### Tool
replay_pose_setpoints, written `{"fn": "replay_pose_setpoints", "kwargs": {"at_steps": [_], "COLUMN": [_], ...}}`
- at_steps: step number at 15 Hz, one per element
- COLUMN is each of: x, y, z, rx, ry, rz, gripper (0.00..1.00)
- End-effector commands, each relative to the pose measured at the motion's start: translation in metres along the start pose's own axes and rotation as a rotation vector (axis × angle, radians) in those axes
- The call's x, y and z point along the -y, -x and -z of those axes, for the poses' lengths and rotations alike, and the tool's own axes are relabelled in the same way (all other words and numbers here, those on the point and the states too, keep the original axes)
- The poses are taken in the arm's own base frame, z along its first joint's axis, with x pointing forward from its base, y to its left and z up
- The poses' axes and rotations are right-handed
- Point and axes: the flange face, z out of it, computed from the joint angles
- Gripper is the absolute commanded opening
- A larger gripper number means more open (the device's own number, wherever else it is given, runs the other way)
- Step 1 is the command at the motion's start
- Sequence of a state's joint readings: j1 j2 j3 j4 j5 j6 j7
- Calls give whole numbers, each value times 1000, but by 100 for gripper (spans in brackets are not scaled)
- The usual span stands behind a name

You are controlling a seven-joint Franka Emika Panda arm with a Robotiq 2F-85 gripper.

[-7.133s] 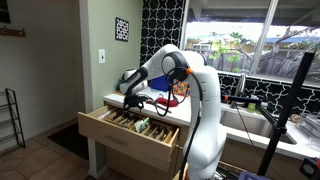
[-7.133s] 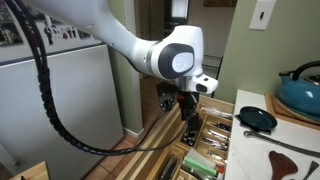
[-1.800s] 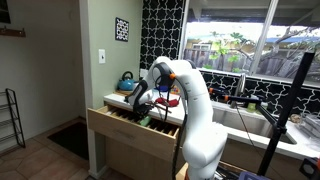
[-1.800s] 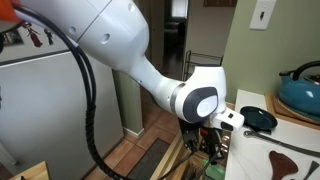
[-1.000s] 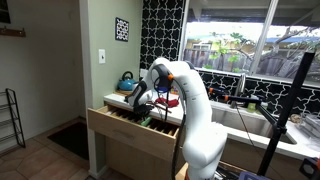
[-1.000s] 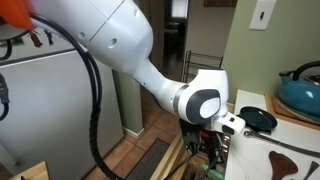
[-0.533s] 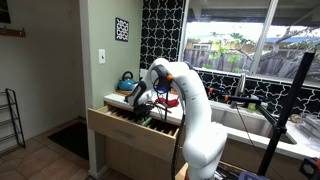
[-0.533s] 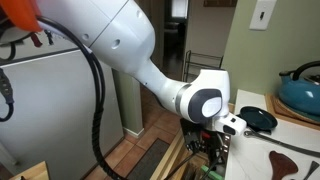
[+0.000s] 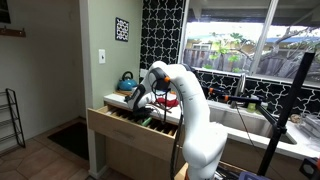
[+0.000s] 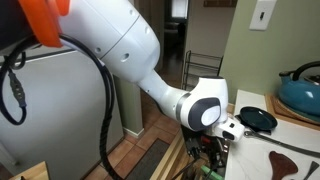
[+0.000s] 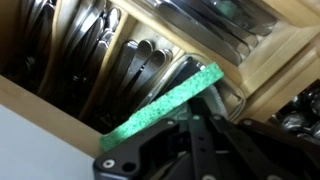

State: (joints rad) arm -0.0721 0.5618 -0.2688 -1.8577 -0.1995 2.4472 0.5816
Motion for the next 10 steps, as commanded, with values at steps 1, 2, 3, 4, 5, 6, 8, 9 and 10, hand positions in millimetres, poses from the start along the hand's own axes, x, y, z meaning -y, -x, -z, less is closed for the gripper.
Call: {"fn": "replay_pose_setpoints", "kwargs": {"at_steps": [1,2,3,4,5,6,8,9,10], "x": [-3,-3,-3,-3,-3,-4,-5,-5,-6], "y": [-2,0,1,2,3,2,2,3,4], "z": [6,13,19,25,31,36,47,52,55], "rx": [-8,-11,-10,-19,-17,-22,-28,-30,-33], "ry": [-20,-16,-15,-12,-11,6,10,3,13], "rz": [18,24,26,25,22,-2,-31,-44,-44], "gripper": [1,26,27,34,40,46,12,9,3]}}
